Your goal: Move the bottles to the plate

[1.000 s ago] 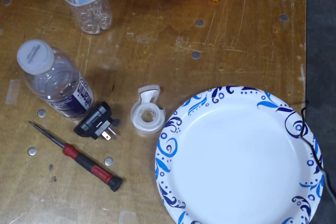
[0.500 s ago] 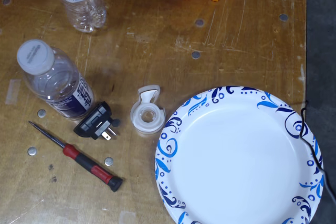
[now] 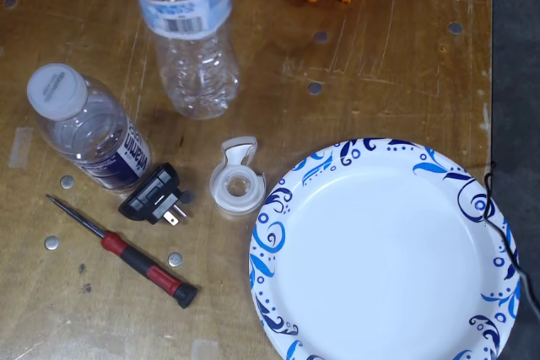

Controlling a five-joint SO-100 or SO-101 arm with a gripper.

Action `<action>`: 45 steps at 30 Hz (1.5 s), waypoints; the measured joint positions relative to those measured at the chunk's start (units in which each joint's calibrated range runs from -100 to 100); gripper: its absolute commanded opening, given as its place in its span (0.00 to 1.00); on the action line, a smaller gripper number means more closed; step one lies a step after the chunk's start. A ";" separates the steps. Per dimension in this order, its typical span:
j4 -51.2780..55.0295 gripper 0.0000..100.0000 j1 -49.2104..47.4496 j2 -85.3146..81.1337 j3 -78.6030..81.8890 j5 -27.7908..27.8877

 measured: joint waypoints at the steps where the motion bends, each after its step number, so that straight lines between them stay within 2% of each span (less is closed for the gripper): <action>1: 0.34 0.01 -2.64 1.17 -1.80 0.00; 11: 0.00 0.01 -24.89 23.49 -21.13 0.00; 15: -5.53 0.01 -31.63 35.15 -26.80 0.00; 20: -16.51 0.01 -37.83 46.64 -27.52 0.00; 27: -19.83 0.01 -46.03 49.92 -24.19 0.00; 38: -21.36 0.01 -49.23 50.25 -16.91 2.34; 45: -36.09 0.01 -49.32 56.38 -12.95 2.87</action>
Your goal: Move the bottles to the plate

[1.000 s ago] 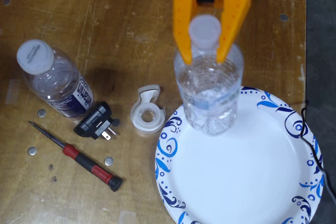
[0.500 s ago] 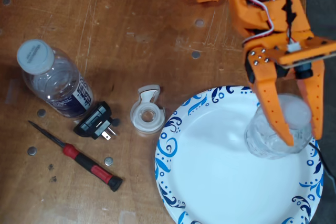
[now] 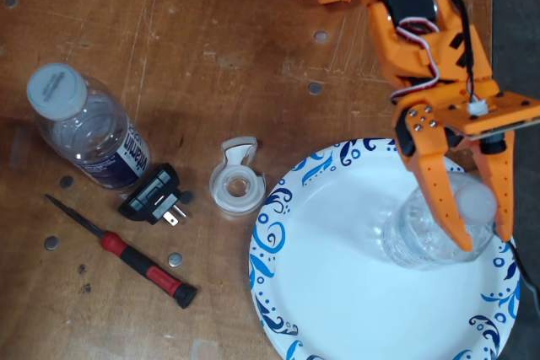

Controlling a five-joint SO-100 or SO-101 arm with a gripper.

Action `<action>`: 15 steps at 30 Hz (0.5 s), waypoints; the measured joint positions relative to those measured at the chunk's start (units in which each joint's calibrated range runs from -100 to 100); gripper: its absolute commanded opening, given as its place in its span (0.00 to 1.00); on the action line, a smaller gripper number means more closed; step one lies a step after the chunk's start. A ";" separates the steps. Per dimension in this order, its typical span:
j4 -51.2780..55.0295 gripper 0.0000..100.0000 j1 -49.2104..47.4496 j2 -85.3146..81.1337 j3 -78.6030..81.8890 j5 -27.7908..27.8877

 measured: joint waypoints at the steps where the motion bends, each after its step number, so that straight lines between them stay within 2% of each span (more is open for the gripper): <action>1: -2.38 0.01 0.09 1.01 0.18 0.00; 6: -8.77 0.01 -1.28 3.69 2.07 0.05; 15: -12.68 0.01 -1.00 3.86 5.31 1.20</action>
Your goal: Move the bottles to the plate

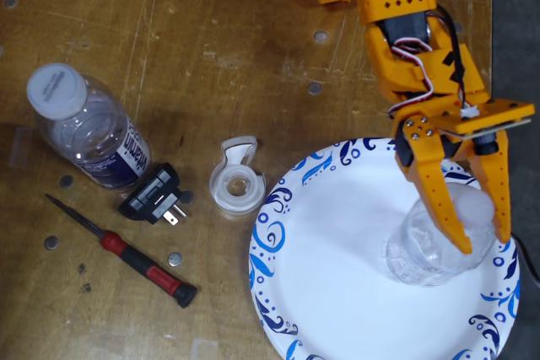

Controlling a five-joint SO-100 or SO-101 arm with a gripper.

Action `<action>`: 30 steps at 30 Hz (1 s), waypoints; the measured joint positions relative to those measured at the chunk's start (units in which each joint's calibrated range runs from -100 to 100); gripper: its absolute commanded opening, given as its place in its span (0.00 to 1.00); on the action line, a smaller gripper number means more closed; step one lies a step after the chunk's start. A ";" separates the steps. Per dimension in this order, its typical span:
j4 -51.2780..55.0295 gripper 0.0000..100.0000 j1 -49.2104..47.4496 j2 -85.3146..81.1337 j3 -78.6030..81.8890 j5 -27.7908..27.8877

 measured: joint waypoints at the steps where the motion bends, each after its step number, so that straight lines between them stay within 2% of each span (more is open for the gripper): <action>1: -0.51 0.01 -0.36 0.00 0.27 0.68; 30: -0.94 0.01 1.09 -0.17 1.17 2.14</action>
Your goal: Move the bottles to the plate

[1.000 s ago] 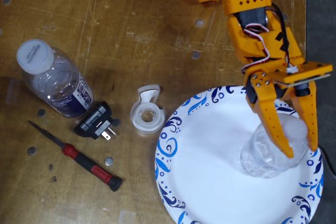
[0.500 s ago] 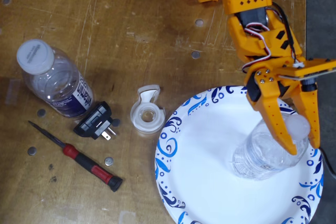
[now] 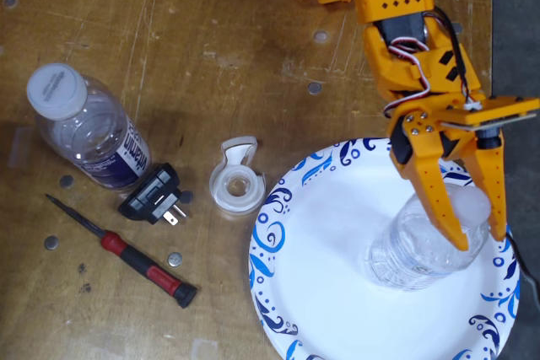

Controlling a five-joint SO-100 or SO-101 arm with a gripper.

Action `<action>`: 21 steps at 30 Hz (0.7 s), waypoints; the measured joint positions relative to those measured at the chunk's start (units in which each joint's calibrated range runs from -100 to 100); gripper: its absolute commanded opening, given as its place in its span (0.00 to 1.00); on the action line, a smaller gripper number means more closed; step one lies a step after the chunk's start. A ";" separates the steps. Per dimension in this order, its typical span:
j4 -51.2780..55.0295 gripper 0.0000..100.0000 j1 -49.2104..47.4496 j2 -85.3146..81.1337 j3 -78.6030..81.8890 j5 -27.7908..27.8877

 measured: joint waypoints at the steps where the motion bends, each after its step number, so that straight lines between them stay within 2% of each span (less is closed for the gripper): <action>1: 0.77 0.02 0.09 -0.25 -0.09 0.00; 6: 9.62 0.09 0.82 -4.53 -0.63 -0.47; 10: 14.98 0.10 1.09 -8.98 -0.54 -2.81; 21: 18.89 0.10 0.82 -14.77 -0.54 -3.44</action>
